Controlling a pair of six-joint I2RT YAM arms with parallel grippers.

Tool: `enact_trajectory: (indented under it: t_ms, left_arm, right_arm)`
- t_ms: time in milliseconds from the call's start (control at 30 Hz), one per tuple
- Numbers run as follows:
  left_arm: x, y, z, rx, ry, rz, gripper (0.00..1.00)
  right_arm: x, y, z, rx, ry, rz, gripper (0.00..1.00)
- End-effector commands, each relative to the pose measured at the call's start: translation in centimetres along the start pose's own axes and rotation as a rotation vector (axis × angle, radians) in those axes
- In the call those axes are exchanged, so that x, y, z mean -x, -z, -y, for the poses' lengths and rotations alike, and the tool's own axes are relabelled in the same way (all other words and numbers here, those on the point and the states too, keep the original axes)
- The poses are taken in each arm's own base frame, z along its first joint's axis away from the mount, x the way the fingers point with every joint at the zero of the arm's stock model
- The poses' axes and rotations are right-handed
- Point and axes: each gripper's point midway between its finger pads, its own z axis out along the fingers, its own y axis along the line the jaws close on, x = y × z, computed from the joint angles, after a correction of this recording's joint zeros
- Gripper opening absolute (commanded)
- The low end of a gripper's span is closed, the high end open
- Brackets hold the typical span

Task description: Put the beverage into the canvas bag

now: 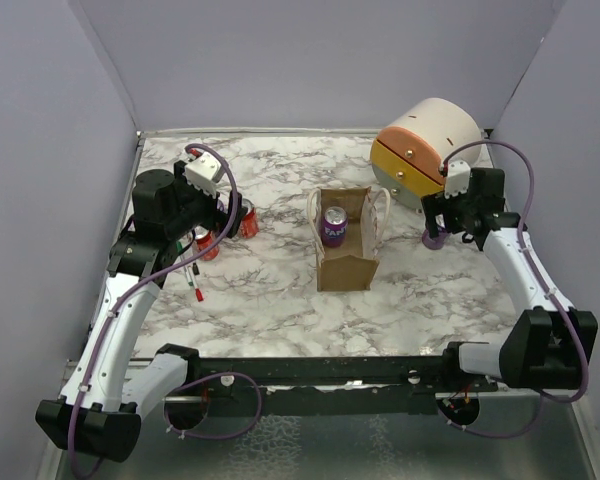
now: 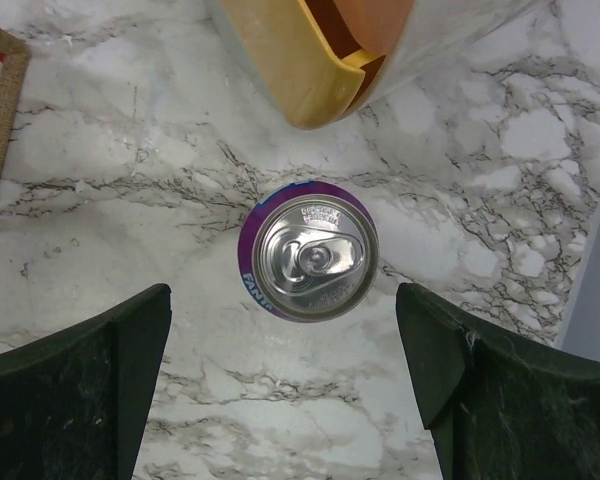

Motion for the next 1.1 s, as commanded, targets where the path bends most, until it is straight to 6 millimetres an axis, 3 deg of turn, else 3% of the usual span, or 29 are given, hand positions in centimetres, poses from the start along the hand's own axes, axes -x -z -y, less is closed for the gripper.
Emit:
enact_trajectory:
  t_ms: [0, 300, 767, 967, 1067]
  left_arm:
    - [0.9, 0.4, -0.2, 0.012, -0.013, 0.039, 0.99]
    - [0.6, 0.4, 0.0, 0.006, -0.011, 0.037, 0.99]
    - [0.5, 0.3, 0.2, -0.006, -0.005, 0.039, 0.99]
    - [0.5, 0.4, 0.3, -0.013, -0.006, 0.042, 0.99]
    - [0.5, 0.4, 0.4, -0.013, -0.003, 0.042, 0.99]
  right_arm:
    - [0.1, -2.1, 1.1, -0.020, 0.013, 0.004, 0.93]
    - [-1.1, -4.2, 1.4, -0.009, 0.026, -0.031, 0.91]
    - [-3.2, -5.6, -0.2, 0.083, 0.039, -0.082, 0.80]
    - [-3.2, -5.7, -0.3, 0.094, 0.051, -0.079, 0.70]
    - [-3.4, -5.7, -0.5, 0.106, 0.054, -0.088, 0.58]
